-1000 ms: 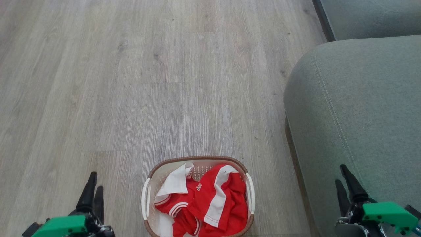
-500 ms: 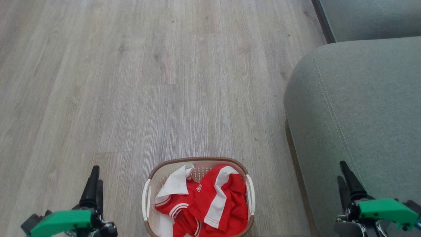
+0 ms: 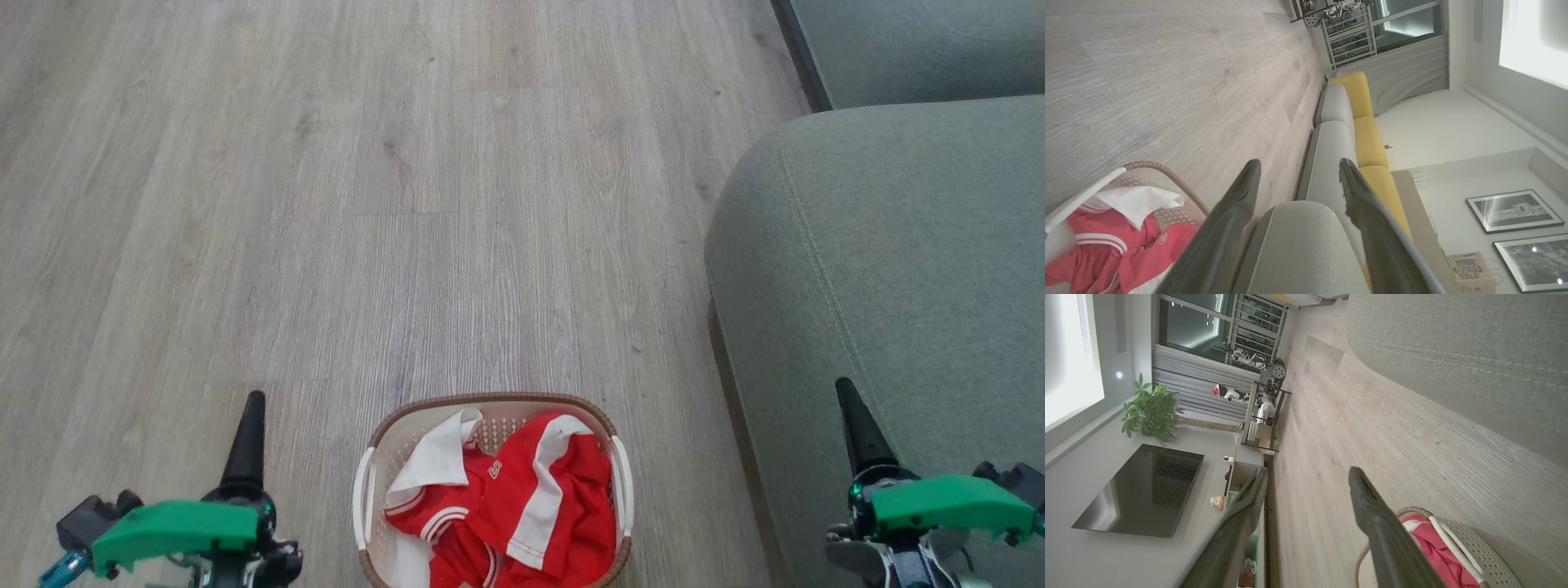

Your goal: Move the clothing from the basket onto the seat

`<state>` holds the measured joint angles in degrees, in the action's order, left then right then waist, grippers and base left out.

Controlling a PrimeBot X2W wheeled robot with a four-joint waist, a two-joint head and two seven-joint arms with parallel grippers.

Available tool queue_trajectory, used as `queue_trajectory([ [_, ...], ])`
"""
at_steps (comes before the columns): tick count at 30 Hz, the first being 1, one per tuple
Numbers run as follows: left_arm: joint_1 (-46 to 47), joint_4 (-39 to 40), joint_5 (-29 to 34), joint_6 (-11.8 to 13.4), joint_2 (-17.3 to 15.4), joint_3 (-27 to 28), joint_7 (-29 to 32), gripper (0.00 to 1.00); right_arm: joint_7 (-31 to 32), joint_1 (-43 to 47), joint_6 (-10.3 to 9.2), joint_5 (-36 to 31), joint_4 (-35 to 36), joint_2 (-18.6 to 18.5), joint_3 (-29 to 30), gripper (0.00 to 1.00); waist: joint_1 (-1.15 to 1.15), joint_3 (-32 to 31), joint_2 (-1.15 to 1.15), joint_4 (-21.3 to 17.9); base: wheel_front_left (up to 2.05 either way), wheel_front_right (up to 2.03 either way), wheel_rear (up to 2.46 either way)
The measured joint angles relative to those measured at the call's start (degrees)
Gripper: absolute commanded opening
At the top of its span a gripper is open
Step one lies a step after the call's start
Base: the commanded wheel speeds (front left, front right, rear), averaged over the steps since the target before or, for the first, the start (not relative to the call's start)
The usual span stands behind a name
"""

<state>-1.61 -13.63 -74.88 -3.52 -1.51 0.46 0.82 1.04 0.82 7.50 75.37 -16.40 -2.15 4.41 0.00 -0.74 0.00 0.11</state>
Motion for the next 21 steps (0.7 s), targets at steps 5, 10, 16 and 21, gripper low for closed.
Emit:
queue_trajectory([
  [5, -0.12, 1.12, 5.20, 0.11, -0.02, -1.21, -0.99, 1.00, -0.91, 0.01, 0.00, -4.38, 1.00, -0.01, -1.00, 1.00, 0.00, -0.20, 0.00, 0.00, 0.00, 0.00, 0.00],
  [10, -0.33, 2.19, 10.58, 0.55, -0.04, -2.03, -1.75, 1.00, -1.68, 0.03, 0.00, -8.27, 1.67, -0.01, -1.77, 1.00, 0.00, -0.38, 0.00, 0.04, 0.00, 0.00, 0.00],
  [16, -1.59, 3.00, 17.73, 1.11, -0.05, -3.50, -2.93, 1.00, -2.89, 0.06, 0.00, -13.90, 2.65, -0.01, -3.02, 1.00, 0.00, -0.66, 0.00, 0.05, 0.00, 0.00, 0.00],
  [21, -2.13, 3.93, 22.19, 1.66, -0.09, -3.70, -3.53, 1.00, -3.68, 0.08, 0.00, -17.83, 3.28, -0.01, -3.63, 1.00, 0.00, -0.82, 0.00, 0.06, 0.00, 0.00, 0.00],
])
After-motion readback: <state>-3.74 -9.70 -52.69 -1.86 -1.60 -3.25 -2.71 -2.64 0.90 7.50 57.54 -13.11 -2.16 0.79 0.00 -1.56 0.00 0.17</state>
